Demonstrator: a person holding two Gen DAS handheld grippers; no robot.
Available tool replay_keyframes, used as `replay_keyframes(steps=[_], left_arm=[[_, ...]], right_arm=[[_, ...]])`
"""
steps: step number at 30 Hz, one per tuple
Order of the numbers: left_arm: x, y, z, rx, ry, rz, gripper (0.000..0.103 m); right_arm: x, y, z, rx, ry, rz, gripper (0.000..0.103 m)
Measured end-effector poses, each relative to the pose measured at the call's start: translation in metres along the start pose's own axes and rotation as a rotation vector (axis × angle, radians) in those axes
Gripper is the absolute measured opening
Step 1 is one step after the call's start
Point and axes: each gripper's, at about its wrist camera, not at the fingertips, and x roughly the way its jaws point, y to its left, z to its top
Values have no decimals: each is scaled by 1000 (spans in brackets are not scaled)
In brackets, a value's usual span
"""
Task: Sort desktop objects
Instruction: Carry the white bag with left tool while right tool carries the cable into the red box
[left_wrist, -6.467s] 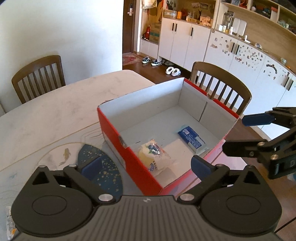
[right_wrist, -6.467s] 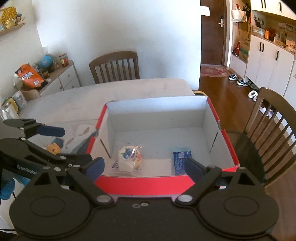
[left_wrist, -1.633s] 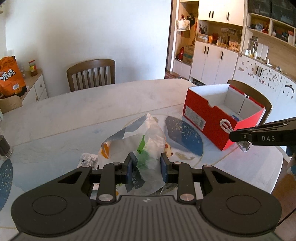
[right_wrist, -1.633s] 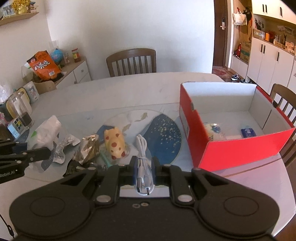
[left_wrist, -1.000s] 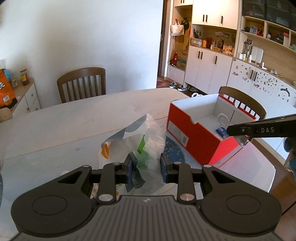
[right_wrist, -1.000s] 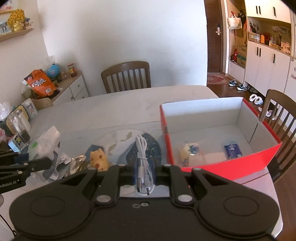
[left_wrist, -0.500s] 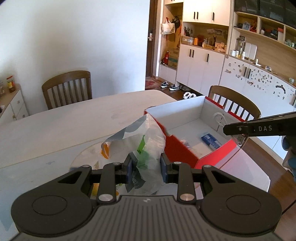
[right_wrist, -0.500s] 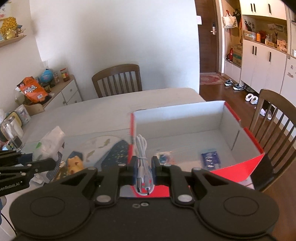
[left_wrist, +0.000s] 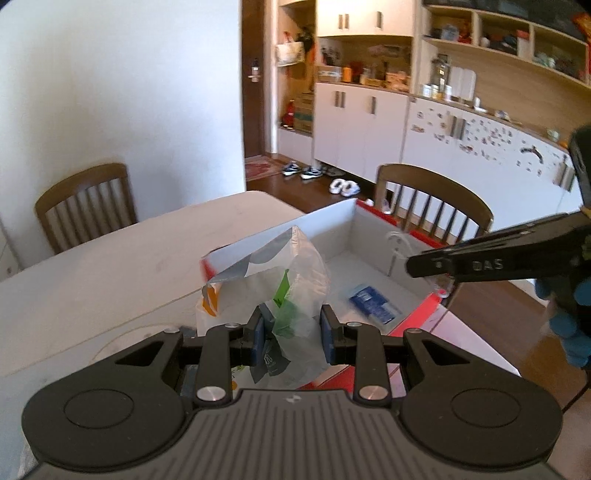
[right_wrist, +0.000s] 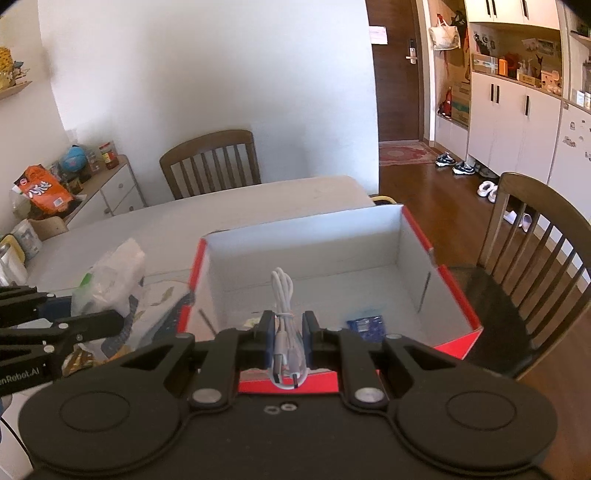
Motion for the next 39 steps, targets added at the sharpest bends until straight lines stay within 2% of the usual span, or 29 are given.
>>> replay_keyframes(steps=[8, 15, 25, 32, 39], left_arm=[[41, -33, 18, 77, 8, -21, 28], [79, -37, 32, 99, 46, -24, 28], [137, -24, 49, 94, 146, -44, 28], [165, -19, 55, 101, 214, -121, 28], [190, -22, 55, 106, 289, -137, 28]], right_arm=[[21, -26, 8, 10, 25, -19, 15], [49, -42, 13, 18, 71, -31, 15], [83, -38, 9, -45, 143, -38, 15], [101, -37, 1, -80, 209, -32, 15], [123, -35, -8, -92, 289, -35, 15]])
